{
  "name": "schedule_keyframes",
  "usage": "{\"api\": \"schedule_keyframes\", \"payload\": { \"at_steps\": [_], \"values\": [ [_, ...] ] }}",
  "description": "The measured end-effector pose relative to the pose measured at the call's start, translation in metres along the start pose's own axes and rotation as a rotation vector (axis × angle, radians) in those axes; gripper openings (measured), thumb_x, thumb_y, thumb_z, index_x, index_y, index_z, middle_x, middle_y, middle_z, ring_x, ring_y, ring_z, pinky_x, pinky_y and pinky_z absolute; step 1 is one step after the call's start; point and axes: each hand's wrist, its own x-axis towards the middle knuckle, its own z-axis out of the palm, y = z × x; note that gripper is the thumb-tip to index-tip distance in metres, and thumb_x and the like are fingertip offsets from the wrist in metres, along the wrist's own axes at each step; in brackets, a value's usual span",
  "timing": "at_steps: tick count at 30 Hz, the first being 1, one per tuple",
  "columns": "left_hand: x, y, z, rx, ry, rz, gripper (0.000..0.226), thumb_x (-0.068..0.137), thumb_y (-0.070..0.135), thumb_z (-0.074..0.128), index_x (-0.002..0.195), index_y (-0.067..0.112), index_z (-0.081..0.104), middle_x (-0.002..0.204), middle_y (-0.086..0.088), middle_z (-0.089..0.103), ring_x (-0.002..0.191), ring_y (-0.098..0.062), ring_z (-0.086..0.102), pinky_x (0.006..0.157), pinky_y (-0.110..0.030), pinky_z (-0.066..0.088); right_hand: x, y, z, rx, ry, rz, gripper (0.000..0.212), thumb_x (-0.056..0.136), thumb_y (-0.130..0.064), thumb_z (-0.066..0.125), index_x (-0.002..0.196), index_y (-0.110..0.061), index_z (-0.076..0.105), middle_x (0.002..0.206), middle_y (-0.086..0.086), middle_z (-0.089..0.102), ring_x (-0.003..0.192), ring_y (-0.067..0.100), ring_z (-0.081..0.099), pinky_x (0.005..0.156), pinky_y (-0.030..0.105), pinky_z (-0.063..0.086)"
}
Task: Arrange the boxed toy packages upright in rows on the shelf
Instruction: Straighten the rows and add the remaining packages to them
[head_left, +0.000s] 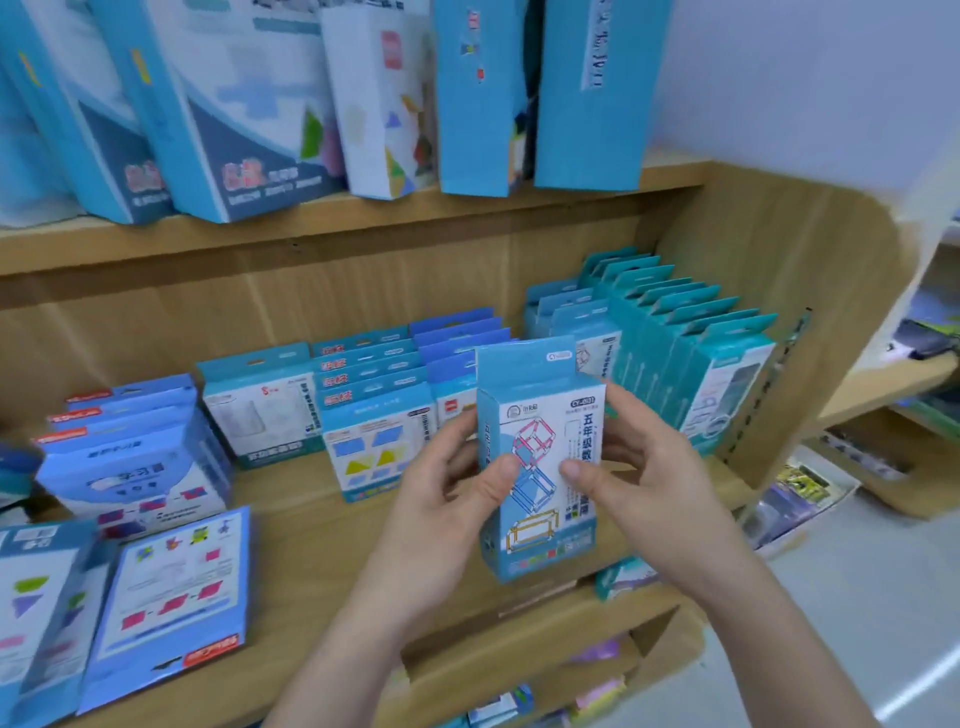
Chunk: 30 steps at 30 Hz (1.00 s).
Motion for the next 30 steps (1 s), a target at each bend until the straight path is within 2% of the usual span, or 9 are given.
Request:
{"api": "schedule_keyframes", "payload": {
  "at_steps": [3, 5, 7, 10, 14, 17, 21, 25, 30],
  "values": [
    [0.026, -0.015, 0.023, 0.336, -0.039, 0.026, 0.039, 0.082, 0.031, 0.070, 0.116, 0.037, 0.052, 0.103, 0.022, 0.069, 0.091, 0.002, 0.065, 0.077, -0.023, 0.053, 0.010, 0.024, -0.028, -0.047, 0.076, 0.022, 0.059, 0.080, -0.007, 0.073, 0.125, -0.039, 0.053, 0.098, -0.023, 0.070, 0.095, -0.003, 0.064, 0.080, 0.018, 0.053],
    [0.040, -0.029, 0.038, 0.419, 0.024, -0.016, 0.040, 0.082, 0.024, 0.071, 0.115, 0.038, 0.051, 0.101, 0.022, 0.070, 0.091, 0.003, 0.065, 0.083, -0.033, 0.054, 0.017, 0.037, -0.041, -0.110, 0.100, 0.016, 0.056, 0.081, -0.013, 0.073, 0.123, -0.043, 0.051, 0.096, -0.028, 0.068, 0.096, -0.010, 0.060, 0.075, 0.008, 0.048],
    [0.056, -0.042, 0.054, 0.508, 0.133, -0.017, 0.041, 0.082, 0.025, 0.071, 0.113, 0.041, 0.049, 0.101, 0.022, 0.069, 0.092, 0.002, 0.065, 0.085, -0.037, 0.054, 0.023, 0.049, -0.054, -0.206, 0.143, -0.014, 0.052, 0.084, -0.018, 0.070, 0.126, -0.040, 0.050, 0.105, -0.025, 0.064, 0.100, -0.011, 0.055, 0.075, 0.007, 0.047],
    [0.083, -0.057, 0.074, 0.651, 0.233, 0.021, 0.042, 0.084, 0.031, 0.068, 0.119, 0.035, 0.046, 0.108, 0.017, 0.068, 0.100, -0.009, 0.065, 0.084, -0.036, 0.052, 0.030, 0.064, -0.078, -0.393, 0.283, -0.048, 0.048, 0.088, -0.017, 0.064, 0.131, -0.032, 0.049, 0.120, -0.011, 0.055, 0.112, -0.001, 0.050, 0.090, 0.021, 0.047],
    [0.120, -0.074, 0.093, 0.794, 0.310, 0.039, 0.046, 0.089, 0.031, 0.062, 0.128, 0.017, 0.043, 0.111, 0.000, 0.068, 0.097, -0.025, 0.064, 0.074, -0.036, 0.050, 0.041, 0.075, -0.106, -0.660, 0.452, -0.136, 0.061, 0.083, -0.009, 0.065, 0.139, -0.020, 0.043, 0.138, 0.006, 0.043, 0.130, 0.023, 0.036, 0.105, 0.022, 0.024],
    [0.140, -0.089, 0.104, 0.838, 0.319, 0.042, 0.047, 0.091, 0.027, 0.061, 0.129, 0.011, 0.040, 0.111, -0.009, 0.068, 0.097, -0.030, 0.064, 0.074, -0.038, 0.050, 0.054, 0.081, -0.115, -0.777, 0.414, -0.163, 0.075, 0.082, -0.011, 0.066, 0.146, -0.024, 0.029, 0.151, 0.012, 0.026, 0.139, 0.031, 0.023, 0.110, 0.038, 0.023],
    [0.156, -0.107, 0.112, 0.857, 0.328, 0.010, 0.058, 0.090, 0.024, 0.062, 0.137, 0.009, 0.033, 0.116, -0.014, 0.065, 0.101, -0.033, 0.063, 0.077, -0.039, 0.051, 0.074, 0.090, -0.120, -0.873, 0.302, -0.165, 0.086, 0.082, -0.017, 0.067, 0.150, -0.030, 0.015, 0.156, 0.013, 0.015, 0.142, 0.033, 0.015, 0.113, 0.044, 0.021],
    [0.167, -0.113, 0.117, 0.910, 0.317, -0.050, 0.068, 0.089, 0.021, 0.062, 0.145, 0.011, 0.024, 0.109, -0.017, 0.067, 0.097, -0.038, 0.062, 0.075, -0.041, 0.048, 0.085, 0.101, -0.125, -0.972, 0.238, -0.177, 0.081, 0.082, -0.019, 0.067, 0.150, -0.026, 0.022, 0.156, 0.017, 0.019, 0.143, 0.037, 0.015, 0.115, 0.047, 0.020],
    [0.175, -0.116, 0.131, 1.146, 0.306, -0.146, 0.072, 0.097, 0.024, 0.048, 0.148, 0.001, 0.003, 0.110, -0.014, 0.065, 0.096, -0.030, 0.063, 0.075, -0.036, 0.046, 0.086, 0.104, -0.127, -0.995, 0.251, -0.205, 0.078, 0.080, -0.020, 0.066, 0.148, -0.023, 0.029, 0.154, 0.018, 0.024, 0.141, 0.037, 0.020, 0.114, 0.044, 0.020]
  ]
}}
